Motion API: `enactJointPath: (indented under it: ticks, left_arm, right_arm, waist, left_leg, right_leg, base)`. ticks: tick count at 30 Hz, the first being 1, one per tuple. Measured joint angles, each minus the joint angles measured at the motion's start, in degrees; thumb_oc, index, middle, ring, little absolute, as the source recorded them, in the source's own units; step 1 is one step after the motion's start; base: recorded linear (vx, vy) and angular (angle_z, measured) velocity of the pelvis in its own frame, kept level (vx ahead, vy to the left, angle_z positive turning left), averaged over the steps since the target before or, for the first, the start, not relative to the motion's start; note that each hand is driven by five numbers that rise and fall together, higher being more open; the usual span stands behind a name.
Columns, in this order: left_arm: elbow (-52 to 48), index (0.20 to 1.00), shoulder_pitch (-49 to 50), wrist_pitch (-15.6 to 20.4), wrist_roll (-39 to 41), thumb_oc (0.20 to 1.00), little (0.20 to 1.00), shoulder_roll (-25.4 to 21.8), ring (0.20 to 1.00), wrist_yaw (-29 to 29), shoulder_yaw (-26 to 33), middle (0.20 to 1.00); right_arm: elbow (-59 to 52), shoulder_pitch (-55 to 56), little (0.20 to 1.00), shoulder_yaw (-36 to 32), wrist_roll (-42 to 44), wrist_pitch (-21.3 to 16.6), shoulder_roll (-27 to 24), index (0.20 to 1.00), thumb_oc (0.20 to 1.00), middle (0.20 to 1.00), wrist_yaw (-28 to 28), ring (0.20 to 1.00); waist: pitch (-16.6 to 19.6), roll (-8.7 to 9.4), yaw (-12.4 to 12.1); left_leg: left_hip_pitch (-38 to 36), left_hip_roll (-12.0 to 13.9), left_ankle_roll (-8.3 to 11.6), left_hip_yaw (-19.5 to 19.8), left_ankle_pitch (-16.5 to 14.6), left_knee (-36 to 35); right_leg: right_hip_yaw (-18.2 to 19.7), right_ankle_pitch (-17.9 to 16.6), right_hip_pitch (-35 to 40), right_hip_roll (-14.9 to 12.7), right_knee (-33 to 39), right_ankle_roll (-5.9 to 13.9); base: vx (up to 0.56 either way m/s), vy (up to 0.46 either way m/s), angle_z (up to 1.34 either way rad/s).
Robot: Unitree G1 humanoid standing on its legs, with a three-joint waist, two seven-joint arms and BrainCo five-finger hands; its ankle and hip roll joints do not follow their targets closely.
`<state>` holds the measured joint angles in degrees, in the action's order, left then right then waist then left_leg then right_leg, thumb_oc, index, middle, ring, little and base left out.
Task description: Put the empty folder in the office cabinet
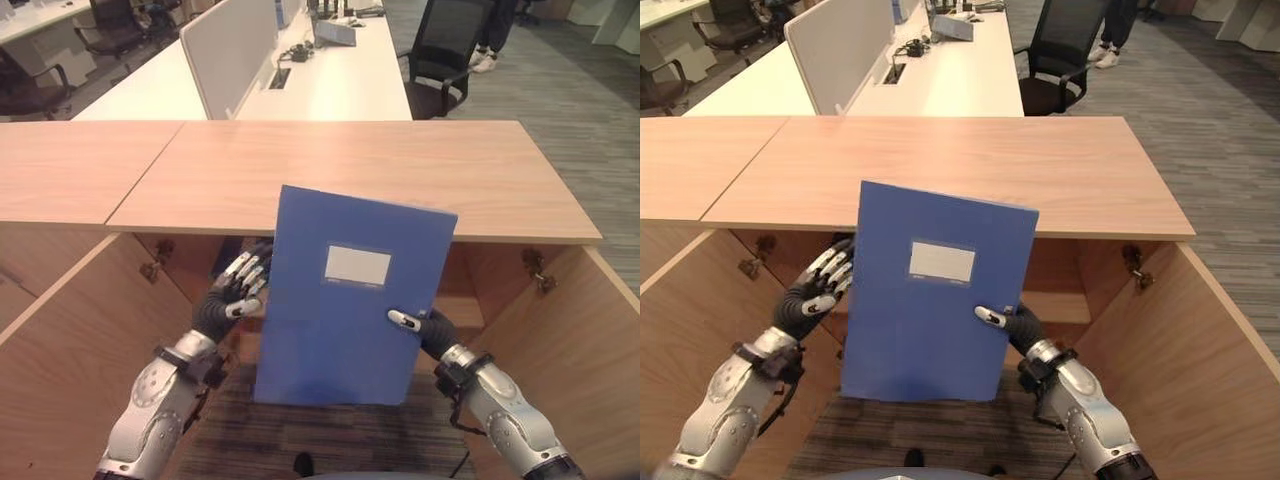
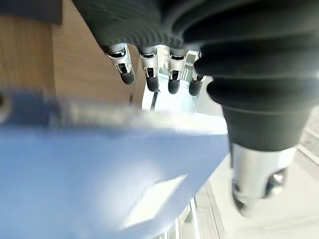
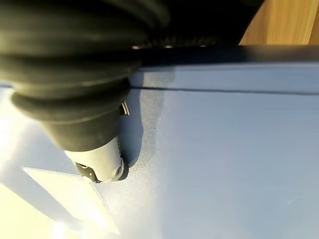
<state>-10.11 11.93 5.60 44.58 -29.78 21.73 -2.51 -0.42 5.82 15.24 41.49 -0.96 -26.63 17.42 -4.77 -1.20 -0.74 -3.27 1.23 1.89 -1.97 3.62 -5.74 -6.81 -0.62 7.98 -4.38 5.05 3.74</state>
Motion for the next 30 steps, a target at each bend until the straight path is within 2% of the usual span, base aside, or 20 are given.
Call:
enactJointPath:
  ticks: [5, 11, 17, 18, 19, 21, 23, 25, 30]
  left_arm:
    - [6.14, 1.000, 7.17, -1.50, -0.17, 1.000, 1.000, -3.74, 1.000, 4.35, 2.09, 1.000]
    - [13.81, 1.000, 10.73, -2.56, -1.19, 1.000, 1.000, -4.08, 1.000, 7.49, 2.23, 1.000]
    - [28.09, 1.000, 9.55, -3.03, -6.11, 1.000, 1.000, -3.62, 1.000, 7.97, -2.45, 1.000]
    - [33.37, 1.000, 8.28, -3.15, -9.44, 1.000, 1.000, -2.78, 1.000, 7.83, -4.77, 1.000]
    - [39.54, 1.000, 6.97, -2.81, -12.87, 1.000, 1.000, 0.39, 1.000, 6.61, -4.76, 1.000]
    - [46.68, 1.000, 4.82, -2.96, -16.93, 1.000, 1.000, 4.18, 1.000, 4.18, -5.17, 1.000]
    - [46.08, 1.000, 4.34, -2.79, -18.85, 1.000, 1.000, 5.23, 1.000, 3.47, -6.54, 1.000]
    - [52.89, 1.000, 1.33, -1.43, -21.67, 1.000, 1.000, 6.78, 1.000, 1.80, -6.60, 1.000]
    - [59.56, 1.000, -0.71, -0.73, -27.51, 1.000, 1.000, 7.84, 1.000, -0.61, -7.84, 1.000]
  right_arm:
    - [0.17, 3.14, 0.200, -1.52, -0.47, 0.04, -1.71, 0.200, 0.200, 0.200, 1.18, 0.200]
    - [1.52, 3.52, 0.200, -1.76, -4.54, 0.09, -2.08, 0.200, 0.200, 0.200, 3.06, 0.200]
    - [11.68, 2.75, 0.200, -0.86, -9.95, -0.05, -1.85, 0.200, 0.200, 0.200, 4.02, 0.200]
    - [18.20, 2.25, 0.200, 0.55, -11.49, 0.22, -1.62, 0.200, 0.200, 0.200, 3.72, 0.200]
    - [25.12, 2.12, 0.200, 1.33, -13.39, 0.37, -0.66, 0.200, 0.200, 0.200, 3.41, 0.200]
    - [30.25, 0.49, 0.200, 1.99, -14.09, 1.03, 0.79, 0.200, 0.200, 0.200, 0.76, 0.200]
    - [30.29, 0.13, 0.200, 2.35, -15.70, 1.17, 0.90, 0.200, 0.200, 0.200, 0.55, 0.200]
    - [34.52, -1.86, 0.200, 2.41, -16.27, 1.27, 2.30, 0.200, 0.200, 0.200, 0.03, 0.200]
    - [42.34, -4.68, 0.200, 1.91, -15.56, 1.26, 5.34, 0.200, 0.200, 0.200, -3.03, 0.200]
  waist:
    - [-0.37, -1.12, -0.60]
    - [-0.29, -1.31, -1.61]
    - [-0.13, -1.15, -1.70]
    - [0.03, -0.95, -1.65]
    - [0.60, -0.69, -1.68]
    - [0.98, -0.58, -1.47]
    - [1.05, -0.34, -1.63]
    - [1.29, -0.46, -1.63]
    - [1.29, -0.48, -1.53]
  left_leg:
    - [0.69, 0.01, 0.03, 0.17, -0.10, 0.00]
    - [0.91, -0.02, -0.26, 0.68, 0.17, 0.00]
    - [1.04, -0.06, -0.16, 1.31, 0.17, 0.00]
    - [1.12, -0.07, 0.14, 1.61, -0.03, 0.00]
    - [1.58, -0.10, 0.15, 1.92, -0.01, 0.00]
    - [2.41, -0.08, 0.12, 2.43, 0.49, 0.00]
    - [2.49, -0.08, 0.01, 2.61, 0.68, 0.00]
    - [2.56, -0.10, 0.04, 3.14, 0.68, 0.00]
    - [2.80, -0.09, 0.10, 3.54, 0.73, 0.00]
  right_leg:
    - [-0.17, 0.05, -0.63, 0.00, 0.01, -0.02]
    - [-0.62, 0.20, -0.66, 0.04, 0.00, -0.03]
    - [-1.37, 0.32, -0.46, 0.02, 0.00, -0.05]
    - [-1.69, 0.45, -0.38, 0.04, 0.00, -0.11]
    - [-1.89, 0.51, -0.69, 0.06, 0.00, -0.17]
    - [-2.35, 0.49, -1.32, 0.13, 0.00, -0.19]
    - [-2.70, 0.52, -1.28, 0.15, 0.00, -0.19]
    - [-3.15, 0.59, -1.13, 0.16, 0.04, -0.28]
    - [-3.48, 0.67, -1.23, 0.23, 0.07, -0.39]
  base:
    - [0.00, 0.000, 0.00]
    - [0.00, -0.001, 0.03]
    - [0.01, 0.003, 0.06]
    - [0.01, -0.003, 0.14]
    - [0.01, -0.008, 0.16]
    - [0.00, -0.008, 0.13]
    - [0.01, -0.011, 0.08]
    - [0.01, -0.013, 0.08]
    - [0.01, -0.011, 0.03]
